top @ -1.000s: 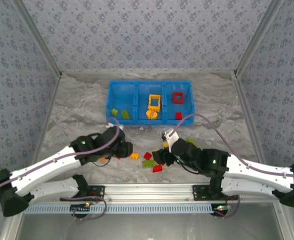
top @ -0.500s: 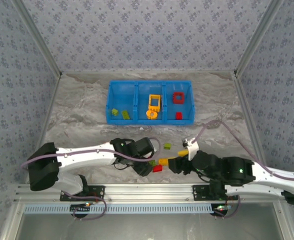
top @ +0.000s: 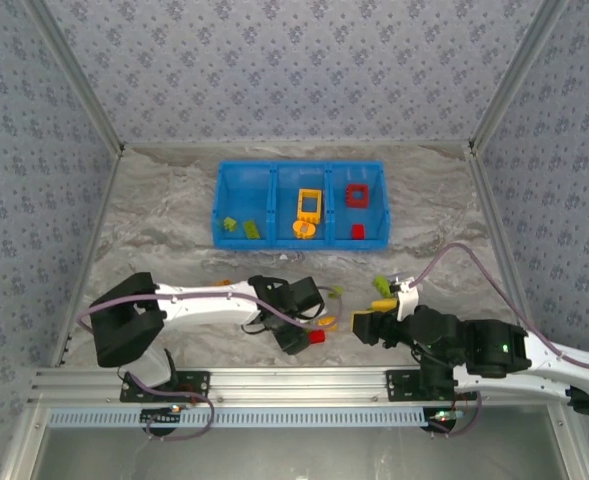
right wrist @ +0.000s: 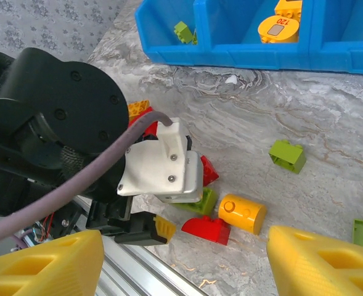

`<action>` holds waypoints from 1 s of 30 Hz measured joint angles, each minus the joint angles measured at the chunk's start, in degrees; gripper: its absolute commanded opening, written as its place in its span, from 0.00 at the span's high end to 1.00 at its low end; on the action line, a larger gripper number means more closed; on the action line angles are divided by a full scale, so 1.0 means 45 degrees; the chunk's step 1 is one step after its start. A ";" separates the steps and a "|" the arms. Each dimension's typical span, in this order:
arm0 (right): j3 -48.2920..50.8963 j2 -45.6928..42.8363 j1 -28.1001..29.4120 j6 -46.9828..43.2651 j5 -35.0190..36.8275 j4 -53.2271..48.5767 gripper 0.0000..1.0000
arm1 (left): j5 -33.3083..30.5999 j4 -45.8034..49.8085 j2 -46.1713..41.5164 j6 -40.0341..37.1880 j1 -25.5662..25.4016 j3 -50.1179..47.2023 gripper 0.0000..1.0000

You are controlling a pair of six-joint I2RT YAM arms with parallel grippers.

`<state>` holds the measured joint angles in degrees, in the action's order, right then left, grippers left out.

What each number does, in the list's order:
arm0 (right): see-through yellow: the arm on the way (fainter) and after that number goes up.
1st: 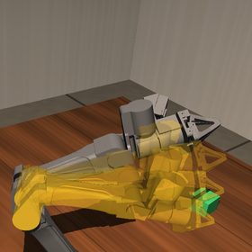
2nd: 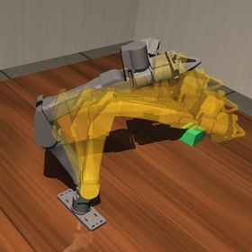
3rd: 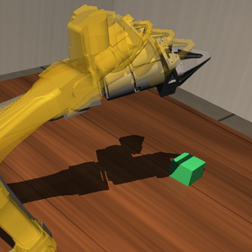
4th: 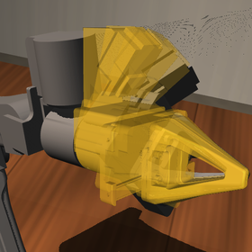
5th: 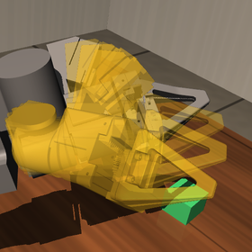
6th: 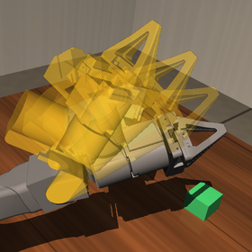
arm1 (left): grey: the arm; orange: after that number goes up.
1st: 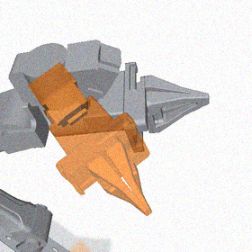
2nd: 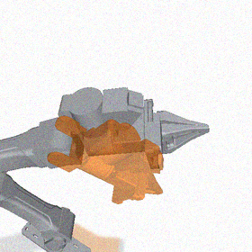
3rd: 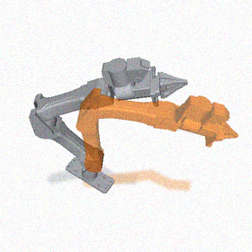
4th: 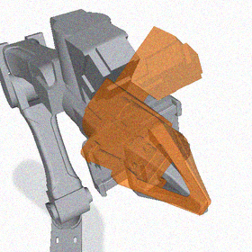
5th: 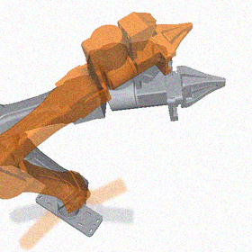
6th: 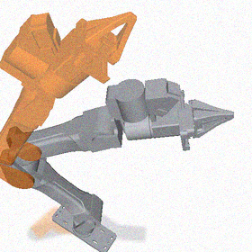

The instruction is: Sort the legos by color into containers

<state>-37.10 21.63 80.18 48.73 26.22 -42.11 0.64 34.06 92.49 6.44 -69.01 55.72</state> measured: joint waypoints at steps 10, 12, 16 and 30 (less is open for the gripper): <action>0.0000 0.0010 0.0000 0.0000 0.0000 0.0005 0.27 | -0.0019 -0.0311 0.0505 -0.0330 -0.0005 0.0024 0.40; 0.0005 0.0039 0.0000 0.0005 0.0000 0.0015 0.27 | -0.0117 -0.0393 0.0505 -0.0301 0.0000 0.0024 0.44; 0.0010 0.0121 0.0000 0.0044 0.0000 0.0019 0.27 | -0.0165 -0.0690 0.0525 -0.0194 0.0000 0.0024 0.57; 0.0024 0.0209 -0.0151 0.0087 -0.0005 0.0053 0.27 | -0.0155 -0.0986 0.0457 -0.0063 -0.0005 -0.0015 0.83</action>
<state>-36.99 22.57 79.50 49.12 26.20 -41.87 -0.05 29.63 94.54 6.15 -69.04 55.66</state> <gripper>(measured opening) 0.732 0.251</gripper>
